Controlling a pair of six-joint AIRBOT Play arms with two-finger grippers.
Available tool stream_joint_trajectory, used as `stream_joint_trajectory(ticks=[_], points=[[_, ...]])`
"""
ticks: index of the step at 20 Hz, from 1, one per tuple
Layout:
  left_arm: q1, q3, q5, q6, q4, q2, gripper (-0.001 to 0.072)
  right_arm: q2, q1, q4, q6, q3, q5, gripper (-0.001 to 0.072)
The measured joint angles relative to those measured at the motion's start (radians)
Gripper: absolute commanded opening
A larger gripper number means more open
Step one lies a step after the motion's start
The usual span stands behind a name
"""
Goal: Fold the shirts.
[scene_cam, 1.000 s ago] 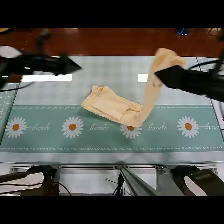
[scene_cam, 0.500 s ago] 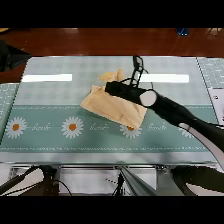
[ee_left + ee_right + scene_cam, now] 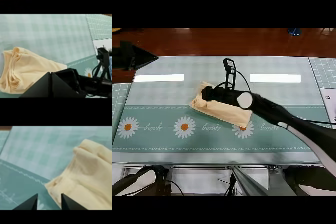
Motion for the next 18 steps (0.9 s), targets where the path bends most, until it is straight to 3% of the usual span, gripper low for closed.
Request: stream_joint_trajectory(ticks=[1, 3, 4, 5, 7, 8, 10, 13, 18], points=[[-0.002, 0.0, 0.0, 0.0, 0.009, 0.0, 0.0023, 0.032, -0.042, -0.095, 0.01, 0.002, 0.108, 0.0427], [-0.005, 0.0, 0.0, 0.0, 0.039, 0.0, 0.0026, 0.1, -0.14, -0.305, 0.053, 0.003, 0.343, 0.0429], [-0.005, 0.0, 0.0, 0.0, 0.054, 0.0, 0.0073, 0.13, -0.196, -0.42, 0.072, -0.001, 0.451, 0.0431], [-0.006, 0.0, 0.0, 0.0, 0.069, 0.0, 0.0168, 0.16, -0.267, -0.534, 0.09, -0.013, 0.558, 0.0441], [-0.006, 0.0, 0.0, 0.0, 0.091, 0.0, 0.0336, 0.209, -0.419, -0.646, 0.111, -0.068, 0.705, 0.0594], [-0.006, 0.0, 0.0, 0.0, 0.098, 0.0, 0.0339, 0.227, -0.492, -0.644, 0.117, -0.111, 0.742, 0.0595], [-0.006, 0.0, 0.0, 0.0, 0.106, 0.0, 0.0339, 0.249, -0.621, -0.521, 0.118, -0.23, 0.759, 0.0597], [-0.006, 0.0, 0.0, 0.0, 0.112, 0.0, 0.0339, 0.265, -0.716, -0.196, 0.044, -0.412, 0.642, 0.0597], [-0.006, 0.0, 0.0, 0.0, 0.118, 0.0, 0.0338, 0.244, -0.658, 0.167, -0.041, -0.55, 0.394, 0.0597]])
